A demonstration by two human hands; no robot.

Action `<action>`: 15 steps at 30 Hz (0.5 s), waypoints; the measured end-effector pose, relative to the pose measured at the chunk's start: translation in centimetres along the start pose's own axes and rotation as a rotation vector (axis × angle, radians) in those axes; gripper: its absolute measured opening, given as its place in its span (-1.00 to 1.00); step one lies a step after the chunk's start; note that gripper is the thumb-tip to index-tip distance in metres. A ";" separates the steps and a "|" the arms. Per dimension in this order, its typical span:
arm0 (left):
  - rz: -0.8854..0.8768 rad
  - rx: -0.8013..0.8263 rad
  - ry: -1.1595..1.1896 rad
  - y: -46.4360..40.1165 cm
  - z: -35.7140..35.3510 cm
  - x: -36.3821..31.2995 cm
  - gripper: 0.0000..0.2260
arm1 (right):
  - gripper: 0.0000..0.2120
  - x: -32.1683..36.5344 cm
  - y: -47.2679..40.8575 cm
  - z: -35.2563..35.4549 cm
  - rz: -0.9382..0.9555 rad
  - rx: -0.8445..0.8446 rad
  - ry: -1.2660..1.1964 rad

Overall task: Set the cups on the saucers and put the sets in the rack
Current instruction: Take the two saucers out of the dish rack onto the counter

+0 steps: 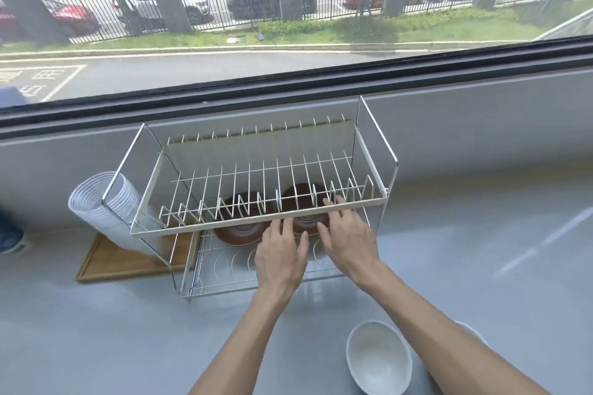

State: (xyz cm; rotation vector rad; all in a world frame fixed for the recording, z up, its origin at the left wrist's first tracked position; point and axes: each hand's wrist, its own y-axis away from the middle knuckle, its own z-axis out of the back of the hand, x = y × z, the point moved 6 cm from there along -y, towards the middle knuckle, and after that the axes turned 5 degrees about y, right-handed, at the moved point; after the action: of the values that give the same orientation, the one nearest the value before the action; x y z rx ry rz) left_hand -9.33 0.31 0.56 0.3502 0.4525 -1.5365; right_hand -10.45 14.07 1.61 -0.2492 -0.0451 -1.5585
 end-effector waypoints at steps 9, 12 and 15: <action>0.253 0.046 0.261 -4.2 -2.9 2.2 -0.54 | -0.54 0.0 -5.7 -3.0 -0.064 0.084 -0.025; 0.281 0.079 0.291 -5.0 -3.6 2.6 -0.52 | -0.62 -0.7 -6.7 -5.4 -0.110 0.235 -0.028; 0.329 0.096 0.375 -5.9 -4.5 3.0 -0.50 | -0.83 -2.3 -7.9 -10.3 -0.063 0.312 -0.122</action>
State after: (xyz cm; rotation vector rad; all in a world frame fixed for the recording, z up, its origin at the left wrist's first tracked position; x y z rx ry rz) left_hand -15.53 -0.16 -4.39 0.7567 0.5819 -1.1745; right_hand -19.69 14.43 -7.79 -0.0958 -0.3916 -1.5731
